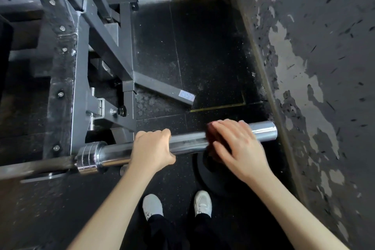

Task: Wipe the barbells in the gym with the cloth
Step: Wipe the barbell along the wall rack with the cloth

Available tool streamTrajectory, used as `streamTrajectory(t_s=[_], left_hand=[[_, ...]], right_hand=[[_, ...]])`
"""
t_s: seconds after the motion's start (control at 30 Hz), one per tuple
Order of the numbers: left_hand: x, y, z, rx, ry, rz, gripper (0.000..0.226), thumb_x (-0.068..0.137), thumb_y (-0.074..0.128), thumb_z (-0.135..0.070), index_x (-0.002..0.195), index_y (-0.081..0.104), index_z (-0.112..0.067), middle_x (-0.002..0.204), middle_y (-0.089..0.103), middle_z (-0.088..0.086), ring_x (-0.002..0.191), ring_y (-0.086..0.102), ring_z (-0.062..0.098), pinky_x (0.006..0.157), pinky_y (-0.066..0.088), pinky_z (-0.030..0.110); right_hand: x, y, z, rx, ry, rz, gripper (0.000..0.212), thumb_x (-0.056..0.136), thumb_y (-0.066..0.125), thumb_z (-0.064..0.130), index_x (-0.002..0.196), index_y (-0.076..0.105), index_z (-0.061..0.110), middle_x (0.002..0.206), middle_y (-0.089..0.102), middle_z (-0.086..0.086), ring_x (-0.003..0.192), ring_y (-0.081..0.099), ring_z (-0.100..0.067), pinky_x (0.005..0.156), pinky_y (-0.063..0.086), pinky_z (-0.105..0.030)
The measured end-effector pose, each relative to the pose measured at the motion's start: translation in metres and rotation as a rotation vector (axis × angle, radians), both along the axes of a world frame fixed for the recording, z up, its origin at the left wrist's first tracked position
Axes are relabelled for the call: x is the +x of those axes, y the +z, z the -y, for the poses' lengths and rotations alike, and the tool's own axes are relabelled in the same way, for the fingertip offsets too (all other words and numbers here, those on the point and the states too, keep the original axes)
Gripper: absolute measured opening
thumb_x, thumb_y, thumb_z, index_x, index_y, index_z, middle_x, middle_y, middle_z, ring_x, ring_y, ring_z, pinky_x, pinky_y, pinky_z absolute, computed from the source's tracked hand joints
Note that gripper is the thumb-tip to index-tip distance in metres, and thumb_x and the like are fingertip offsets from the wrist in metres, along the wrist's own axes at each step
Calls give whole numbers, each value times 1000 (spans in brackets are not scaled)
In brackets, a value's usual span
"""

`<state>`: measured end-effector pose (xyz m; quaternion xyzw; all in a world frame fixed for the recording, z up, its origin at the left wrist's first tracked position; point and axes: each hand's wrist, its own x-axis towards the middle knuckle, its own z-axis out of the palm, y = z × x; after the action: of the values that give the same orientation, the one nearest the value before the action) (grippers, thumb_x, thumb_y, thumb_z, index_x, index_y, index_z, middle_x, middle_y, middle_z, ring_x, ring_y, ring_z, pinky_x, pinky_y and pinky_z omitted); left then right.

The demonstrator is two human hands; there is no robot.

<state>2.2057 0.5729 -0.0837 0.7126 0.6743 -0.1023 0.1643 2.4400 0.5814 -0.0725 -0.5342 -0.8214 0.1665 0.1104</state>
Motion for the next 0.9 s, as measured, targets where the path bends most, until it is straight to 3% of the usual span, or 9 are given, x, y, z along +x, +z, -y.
streamTrajectory(t_s=[0.17, 0.23, 0.33, 0.47, 0.57, 0.63, 0.7, 0.8, 0.9], left_hand=[[4, -4, 7, 96, 29, -9, 34, 72, 71, -35, 80, 41, -22, 63, 40, -11, 63, 43, 15, 75, 29, 29], [5, -10, 12, 181, 12, -16, 47, 52, 84, -30, 70, 42, -20, 57, 40, -11, 53, 41, 18, 67, 28, 30], [7, -13, 19, 257, 48, -49, 55, 34, 91, -23, 64, 46, -17, 54, 46, -3, 50, 47, 22, 61, 33, 33], [7, -15, 20, 295, 9, -25, 54, 40, 91, -25, 68, 46, -17, 59, 46, -4, 54, 46, 20, 66, 39, 35], [-5, 2, 10, 82, -73, 67, 38, 74, 73, -38, 85, 40, -23, 82, 50, -10, 78, 51, 16, 80, 39, 32], [-22, 14, -5, -188, -69, 169, 39, 76, 67, -46, 98, 43, -26, 95, 56, -12, 89, 56, 15, 85, 42, 33], [-35, 22, -18, -401, -29, 144, 58, 71, 69, -56, 114, 48, -25, 101, 60, -12, 91, 59, 14, 78, 44, 33], [-38, 16, -15, -399, 8, 119, 38, 70, 68, -54, 86, 50, -25, 82, 60, -11, 77, 57, 12, 57, 34, 28], [-33, 12, -6, -268, 14, 76, 34, 72, 65, -51, 84, 46, -25, 76, 57, -9, 72, 55, 14, 57, 32, 29]], right_hand=[[-17, -4, -15, 41, -490, -3, 36, 86, 41, 29, 95, 70, 9, 92, 67, -6, 90, 58, -31, 102, 33, -41], [-52, -5, -3, 56, -378, -63, 31, 85, 45, 27, 95, 68, 8, 91, 66, -8, 89, 57, -31, 95, 37, -40], [-57, 0, 13, -3, -65, -100, 38, 88, 48, 29, 115, 65, 10, 112, 67, -2, 109, 56, -23, 107, 30, -33], [-21, -2, -5, 6, -255, -53, 39, 87, 42, 33, 111, 67, 16, 108, 68, 1, 106, 60, -22, 109, 25, -35], [-32, -5, 6, 4, -376, -93, 40, 88, 42, 28, 116, 66, 13, 115, 65, 0, 116, 55, -23, 110, 34, -43], [-30, -5, 22, 5, -301, -122, 43, 90, 43, 27, 127, 61, 13, 129, 60, 0, 129, 46, -22, 112, 34, -40], [-13, -1, 25, 10, -180, -70, 45, 93, 42, 30, 133, 57, 15, 136, 56, 1, 134, 42, -20, 114, 28, -37], [-7, -3, 9, 12, -232, 10, 43, 93, 38, 32, 125, 62, 14, 126, 63, -1, 123, 52, -24, 113, 25, -37], [-51, -8, 0, 19, -513, -25, 42, 89, 38, 30, 107, 69, 8, 108, 65, -10, 104, 57, -31, 105, 37, -48]])
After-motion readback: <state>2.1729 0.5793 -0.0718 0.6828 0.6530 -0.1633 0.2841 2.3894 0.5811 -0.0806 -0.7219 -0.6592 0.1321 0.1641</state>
